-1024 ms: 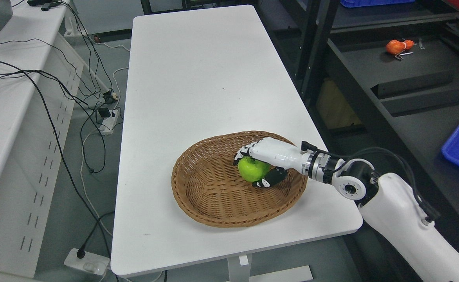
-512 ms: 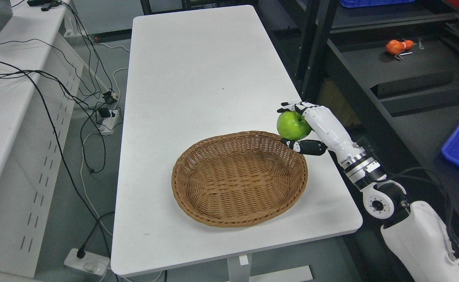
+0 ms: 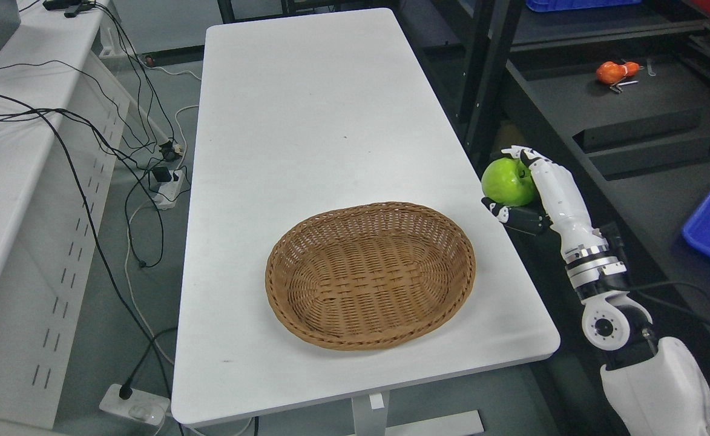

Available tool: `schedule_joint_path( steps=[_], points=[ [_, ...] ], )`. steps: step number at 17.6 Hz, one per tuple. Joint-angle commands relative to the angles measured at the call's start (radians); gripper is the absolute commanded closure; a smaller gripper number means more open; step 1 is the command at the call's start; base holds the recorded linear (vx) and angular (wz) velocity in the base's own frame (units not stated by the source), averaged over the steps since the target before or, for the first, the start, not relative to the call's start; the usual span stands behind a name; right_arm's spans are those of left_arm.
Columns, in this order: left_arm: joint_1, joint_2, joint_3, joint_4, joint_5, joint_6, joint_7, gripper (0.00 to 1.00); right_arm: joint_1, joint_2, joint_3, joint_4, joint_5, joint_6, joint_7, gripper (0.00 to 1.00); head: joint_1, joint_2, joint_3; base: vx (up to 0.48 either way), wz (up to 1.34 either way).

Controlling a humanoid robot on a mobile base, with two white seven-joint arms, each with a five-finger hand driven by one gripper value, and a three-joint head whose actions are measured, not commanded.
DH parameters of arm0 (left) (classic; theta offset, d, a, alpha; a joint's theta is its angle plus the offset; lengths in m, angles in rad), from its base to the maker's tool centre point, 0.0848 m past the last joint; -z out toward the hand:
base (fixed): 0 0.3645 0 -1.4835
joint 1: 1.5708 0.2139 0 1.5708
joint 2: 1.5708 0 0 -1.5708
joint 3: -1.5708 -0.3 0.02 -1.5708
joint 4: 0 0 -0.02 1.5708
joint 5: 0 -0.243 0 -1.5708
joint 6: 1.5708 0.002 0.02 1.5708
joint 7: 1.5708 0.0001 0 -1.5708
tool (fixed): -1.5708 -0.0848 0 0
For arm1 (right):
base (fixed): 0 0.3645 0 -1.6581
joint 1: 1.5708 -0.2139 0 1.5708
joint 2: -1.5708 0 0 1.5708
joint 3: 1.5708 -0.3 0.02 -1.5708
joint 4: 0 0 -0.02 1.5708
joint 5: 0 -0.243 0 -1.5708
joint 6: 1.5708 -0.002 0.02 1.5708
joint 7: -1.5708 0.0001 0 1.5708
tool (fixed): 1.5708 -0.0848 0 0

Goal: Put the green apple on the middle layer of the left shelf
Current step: 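Lift the green apple out of the basket with the right hand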

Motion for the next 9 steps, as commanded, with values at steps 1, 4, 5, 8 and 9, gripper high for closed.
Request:
schedule_joint_path(
  steps=[1, 4, 5, 8, 9],
  points=[
    [0.0, 0.017, 0.0, 0.001, 0.0, 0.0, 0.0, 0.0, 0.05, 0.122, -0.135, -0.078, -0.001, 0.009, -0.01, 0.98, 0.0, 0.0, 0.0, 0.0, 0.0],
    [0.0, 0.017, 0.0, -0.001, 0.0, 0.0, 0.0, 0.0, 0.059, 0.122, -0.15, -0.079, -0.004, -0.007, -0.054, 0.98, 0.0, 0.0, 0.0, -0.038, 0.02],
    [0.0, 0.017, 0.0, -0.001, 0.0, 0.0, 0.0, 0.0, 0.058, 0.122, -0.15, -0.078, -0.004, -0.011, -0.054, 0.98, 0.0, 0.0, 0.0, -0.071, 0.04],
    [0.0, 0.017, 0.0, 0.001, 0.0, 0.0, 0.0, 0.0, 0.059, 0.143, -0.145, -0.078, -0.008, -0.013, -0.041, 0.98, 0.0, 0.0, 0.0, -0.147, 0.01],
    [0.0, 0.017, 0.0, -0.001, 0.0, 0.0, 0.0, 0.0, 0.061, 0.151, -0.145, -0.078, -0.01, -0.013, -0.041, 0.98, 0.0, 0.0, 0.0, -0.179, -0.03]
  ],
)
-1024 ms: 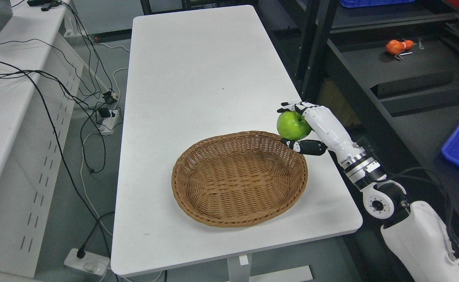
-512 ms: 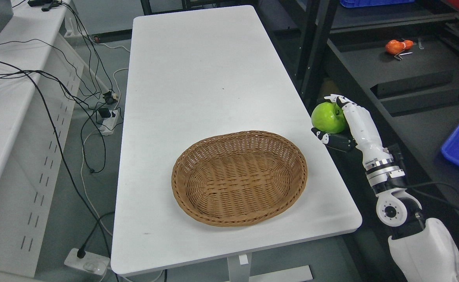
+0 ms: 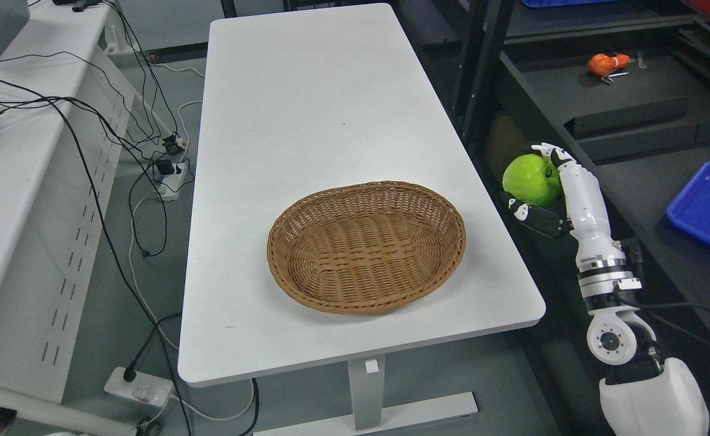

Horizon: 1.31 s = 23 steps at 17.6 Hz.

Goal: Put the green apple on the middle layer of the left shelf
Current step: 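Lift the green apple out of the basket with the right hand, then carry the green apple with the right hand toward the black fruit shelf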

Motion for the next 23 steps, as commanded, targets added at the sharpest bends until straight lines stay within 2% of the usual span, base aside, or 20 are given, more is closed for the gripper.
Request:
schedule_joint_path(
  steps=[1, 9, 23],
  points=[
    [0.0, 0.017, 0.0, 0.001, 0.0, 0.001, 0.0, 0.0, 0.013, 0.08, -0.059, -0.032, -0.005, -0.005, 0.007, 0.98, 0.0, 0.0, 0.0, -0.208, -0.1],
    [0.0, 0.017, 0.0, -0.001, 0.0, 0.001, 0.0, 0.0, 0.063, 0.1, -0.039, -0.032, -0.007, -0.044, 0.042, 0.97, 0.0, 0.0, 0.0, -0.214, 0.08],
    [0.0, 0.017, 0.0, -0.001, 0.0, 0.001, 0.0, 0.0, 0.065, 0.122, -0.045, -0.032, -0.009, -0.051, 0.041, 0.97, 0.0, 0.0, 0.0, -0.301, 0.26]
  ],
)
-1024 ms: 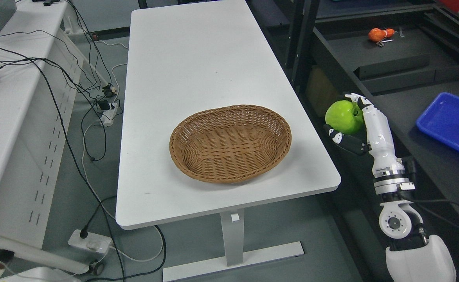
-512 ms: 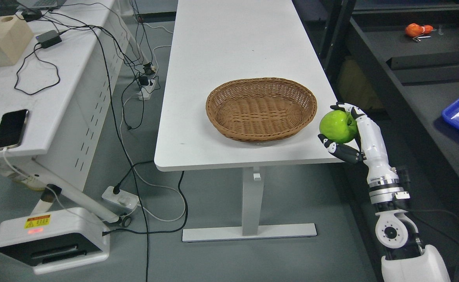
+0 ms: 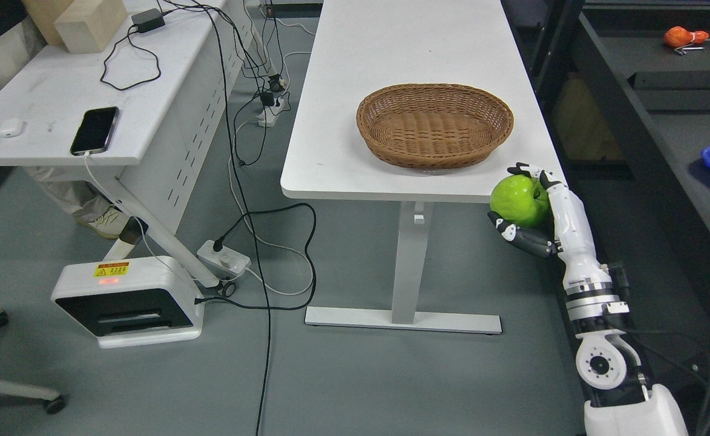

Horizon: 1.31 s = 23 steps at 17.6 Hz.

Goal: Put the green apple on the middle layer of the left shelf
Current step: 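Carry the green apple with the right hand toward the black fruit shelf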

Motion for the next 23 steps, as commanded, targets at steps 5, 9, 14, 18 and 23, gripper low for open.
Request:
schedule_joint_path(
  steps=[5, 9, 14, 18, 23],
  points=[
    [0.0, 0.017, 0.0, -0.001, 0.0, 0.001, 0.0, 0.0, 0.008, 0.018, -0.004, -0.003, -0.001, -0.016, 0.0, 0.97, 0.0, 0.0, 0.0, -0.283, -0.19],
    [0.0, 0.017, 0.0, 0.001, 0.0, 0.001, 0.0, 0.0, 0.018, 0.026, -0.003, -0.003, -0.001, -0.019, 0.0, 0.97, 0.0, 0.0, 0.0, -0.215, -0.64],
    [0.0, 0.017, 0.0, 0.001, 0.0, 0.001, 0.0, 0.0, 0.018, 0.026, -0.003, -0.003, -0.001, -0.021, 0.002, 0.97, 0.0, 0.0, 0.0, -0.12, -0.89],
    [0.0, 0.017, 0.0, -0.001, 0.0, 0.001, 0.0, 0.0, 0.018, 0.027, 0.0, -0.003, -0.001, -0.021, 0.002, 0.97, 0.0, 0.0, 0.0, -0.034, -0.98],
    [0.0, 0.017, 0.0, -0.001, 0.0, 0.001, 0.0, 0.0, 0.022, 0.035, -0.001, -0.003, -0.001, -0.027, 0.0, 0.97, 0.0, 0.0, 0.0, 0.047, -1.04]
  ],
)
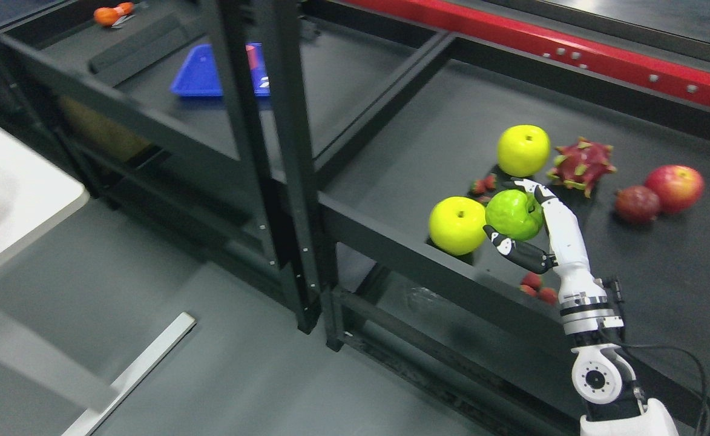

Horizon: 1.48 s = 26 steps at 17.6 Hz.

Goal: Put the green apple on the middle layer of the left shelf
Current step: 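Carry the green apple with the right hand toward the black fruit shelf, then lower the green apple onto the shelf near the dragon fruit, open right hand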

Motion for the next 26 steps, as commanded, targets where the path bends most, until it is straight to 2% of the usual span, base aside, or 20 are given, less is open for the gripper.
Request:
schedule_joint_path(
  steps=[1, 8, 14, 19, 23, 26],
  points=[
    [0.0, 0.017, 0.0, 0.001, 0.0, 0.001, 0.0, 0.0, -0.018, 0.014, 0.0, 0.0, 0.0, -0.005, -0.001, 0.97, 0.0, 0.0, 0.0, 0.093, -1.02],
    [0.0, 0.017, 0.0, 0.001, 0.0, 0.001, 0.0, 0.0, -0.018, 0.015, -0.003, 0.0, 0.0, -0.005, -0.001, 0.96, 0.0, 0.0, 0.0, 0.126, -0.88],
    [0.0, 0.017, 0.0, 0.001, 0.0, 0.001, 0.0, 0.0, -0.022, 0.014, 0.018, 0.0, 0.0, -0.01, 0.013, 0.96, 0.0, -0.001, 0.0, 0.183, -0.43],
    [0.0, 0.017, 0.0, 0.001, 0.0, -0.001, 0.0, 0.0, -0.091, 0.005, 0.181, 0.003, 0.003, -0.014, 0.224, 0.94, 0.0, -0.001, 0.0, 0.163, -0.18],
    [0.0, 0.017, 0.0, 0.001, 0.0, 0.001, 0.0, 0.0, -0.145, 0.0, 0.408, 0.021, 0.052, -0.037, 0.286, 0.94, 0.0, -0.001, 0.0, 0.093, -0.13],
    [0.0, 0.017, 0.0, 0.001, 0.0, 0.001, 0.0, 0.0, -0.217, 0.023, 0.52, 0.087, 0.103, -0.037, 0.324, 0.93, 0.0, -0.001, 0.0, 0.065, -0.04]
  ],
)
